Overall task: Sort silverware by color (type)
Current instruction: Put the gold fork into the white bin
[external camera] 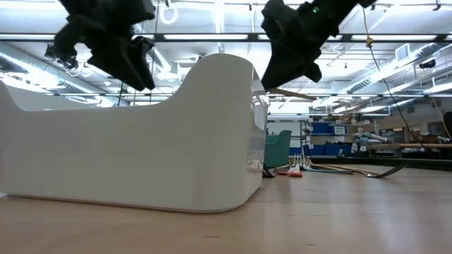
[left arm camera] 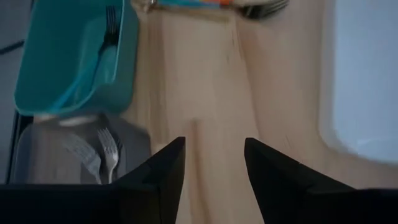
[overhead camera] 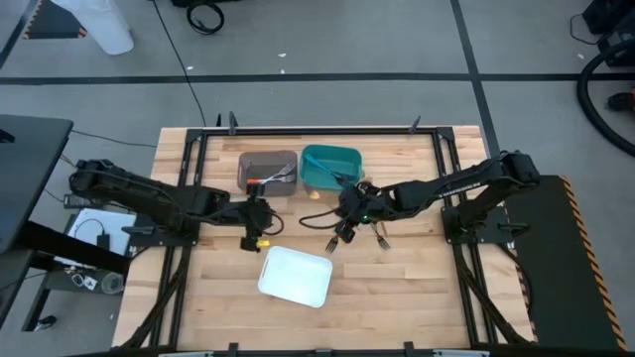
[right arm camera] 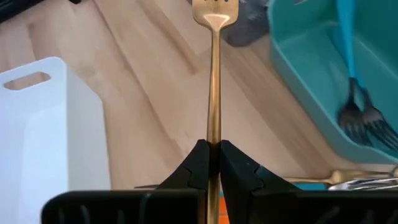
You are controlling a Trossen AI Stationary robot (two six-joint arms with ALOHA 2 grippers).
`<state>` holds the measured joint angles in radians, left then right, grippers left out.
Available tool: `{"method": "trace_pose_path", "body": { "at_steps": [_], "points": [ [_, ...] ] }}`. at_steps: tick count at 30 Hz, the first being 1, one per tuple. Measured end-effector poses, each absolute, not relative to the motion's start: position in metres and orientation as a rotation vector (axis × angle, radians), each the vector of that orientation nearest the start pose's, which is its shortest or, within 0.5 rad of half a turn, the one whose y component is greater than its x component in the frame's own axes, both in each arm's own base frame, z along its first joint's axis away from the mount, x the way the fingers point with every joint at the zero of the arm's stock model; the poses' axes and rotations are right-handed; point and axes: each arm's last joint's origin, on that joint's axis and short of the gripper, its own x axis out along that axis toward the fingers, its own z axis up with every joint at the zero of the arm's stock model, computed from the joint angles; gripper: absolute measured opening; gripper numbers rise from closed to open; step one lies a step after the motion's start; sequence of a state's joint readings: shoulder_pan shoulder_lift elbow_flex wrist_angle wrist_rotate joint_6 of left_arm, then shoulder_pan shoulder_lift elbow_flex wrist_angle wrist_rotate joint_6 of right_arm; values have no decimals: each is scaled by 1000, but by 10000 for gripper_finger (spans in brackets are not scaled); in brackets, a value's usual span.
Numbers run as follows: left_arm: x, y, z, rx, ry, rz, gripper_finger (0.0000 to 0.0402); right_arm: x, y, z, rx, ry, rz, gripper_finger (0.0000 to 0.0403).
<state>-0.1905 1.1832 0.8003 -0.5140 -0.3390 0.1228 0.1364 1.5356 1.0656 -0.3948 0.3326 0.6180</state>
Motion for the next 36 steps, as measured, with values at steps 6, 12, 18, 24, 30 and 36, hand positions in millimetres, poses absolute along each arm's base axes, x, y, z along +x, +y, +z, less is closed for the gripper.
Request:
{"method": "trace_pose_path", "body": {
  "at_steps": [6, 12, 18, 24, 30, 36],
  "points": [
    [199, -36, 238, 282, 826, 95, 173, 338, 49, 245, 374, 742, -419, 29],
    [181, -38, 235, 201, 767, 96, 173, 357, 63, 252, 374, 713, -421, 29],
    [164, -41, 225, 139, 762, 90, 173, 375, 80, 256, 408, 671, -407, 29],
    [149, -47, 215, 58, 737, 61, 173, 391, 103, 252, 451, 650, -298, 29],
    [138, -51, 203, -74, 724, 73, 173, 405, 118, 231, 531, 657, -199, 29],
    [136, -56, 203, -129, 692, 77, 173, 411, 132, 212, 574, 676, -159, 29]
  ]
}}
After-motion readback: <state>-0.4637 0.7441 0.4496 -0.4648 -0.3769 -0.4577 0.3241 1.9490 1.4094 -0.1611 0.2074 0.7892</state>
